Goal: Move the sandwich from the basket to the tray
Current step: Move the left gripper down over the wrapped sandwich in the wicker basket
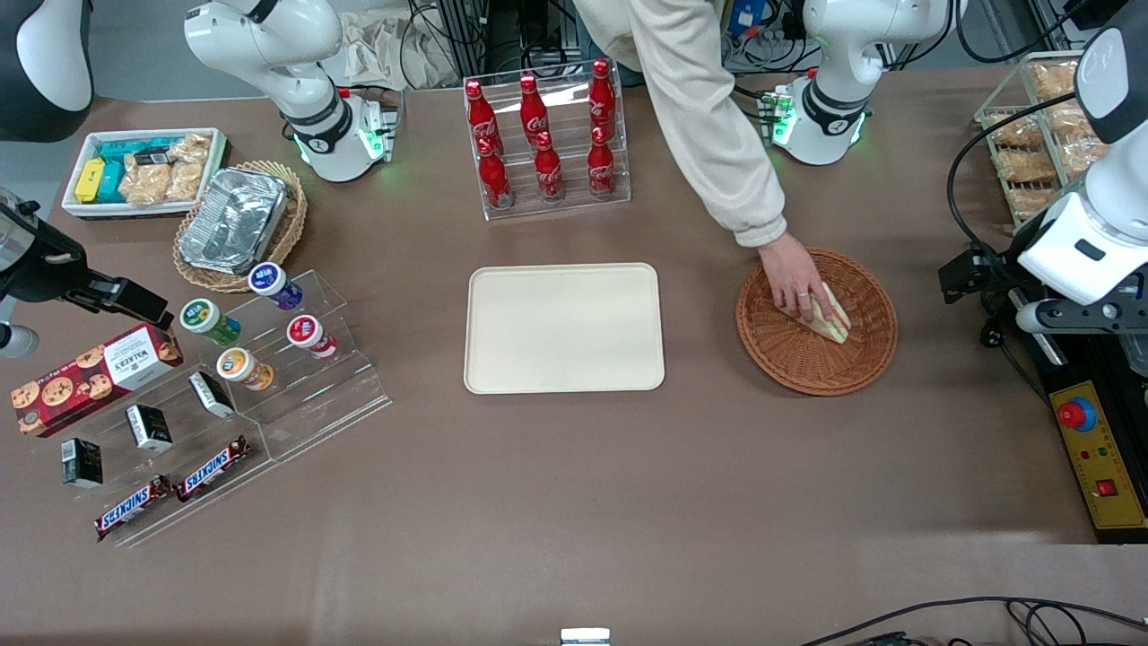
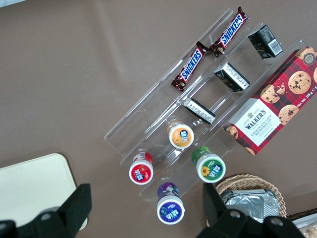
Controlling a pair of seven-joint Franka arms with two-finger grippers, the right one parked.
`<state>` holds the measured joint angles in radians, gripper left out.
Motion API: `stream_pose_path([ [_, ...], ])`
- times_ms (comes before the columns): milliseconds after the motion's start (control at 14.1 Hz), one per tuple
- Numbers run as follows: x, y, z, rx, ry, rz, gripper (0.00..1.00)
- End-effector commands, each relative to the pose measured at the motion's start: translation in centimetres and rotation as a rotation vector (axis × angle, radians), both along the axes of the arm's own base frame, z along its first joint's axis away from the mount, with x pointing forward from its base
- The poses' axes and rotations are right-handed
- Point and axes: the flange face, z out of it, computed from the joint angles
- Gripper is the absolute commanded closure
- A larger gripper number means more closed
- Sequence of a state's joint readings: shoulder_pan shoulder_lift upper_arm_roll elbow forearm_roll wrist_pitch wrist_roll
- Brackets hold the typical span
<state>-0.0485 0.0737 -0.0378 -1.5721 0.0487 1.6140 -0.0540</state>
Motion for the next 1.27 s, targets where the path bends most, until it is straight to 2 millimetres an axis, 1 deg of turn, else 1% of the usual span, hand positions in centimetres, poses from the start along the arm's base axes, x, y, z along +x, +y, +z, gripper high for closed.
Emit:
stream_pose_path([
  [0, 0.3, -0.4, 0.5, -0.002, -0.002, 0.024, 0.0],
  [283, -0.1, -0.3, 0.6, 0.009, 0.002, 0.03, 0.0],
  [354, -0.3, -0.3, 0.4, 0.014, 0.014, 0.031, 0.0],
  [425, -1.3, -0.2, -0.5, 0.017, 0.047, 0.032, 0.0],
  [496, -3.2, 0.1, -1.9, 0.027, 0.068, 0.031, 0.0],
  [566, -4.7, 0.2, -3.1, 0.022, 0.032, 0.03, 0.0],
  [708, -8.0, 0.7, -6.3, 0.003, -0.034, 0.052, 0.0],
  [850, -10.3, 0.8, -9.8, -0.014, -0.06, 0.123, 0.0],
  [920, -10.9, 0.6, -11.4, -0.012, -0.046, 0.173, 0.0],
  [991, -11.0, 0.3, -12.6, -0.004, -0.023, 0.266, 0.0],
  [1062, -10.7, 0.1, -14.3, 0.013, 0.008, 0.423, 0.0],
  [1133, -10.5, -0.8, -15.5, 0.031, 0.016, 0.498, 0.0],
  [1204, -10.3, -1.9, -16.8, 0.038, 0.033, 0.516, 0.0],
])
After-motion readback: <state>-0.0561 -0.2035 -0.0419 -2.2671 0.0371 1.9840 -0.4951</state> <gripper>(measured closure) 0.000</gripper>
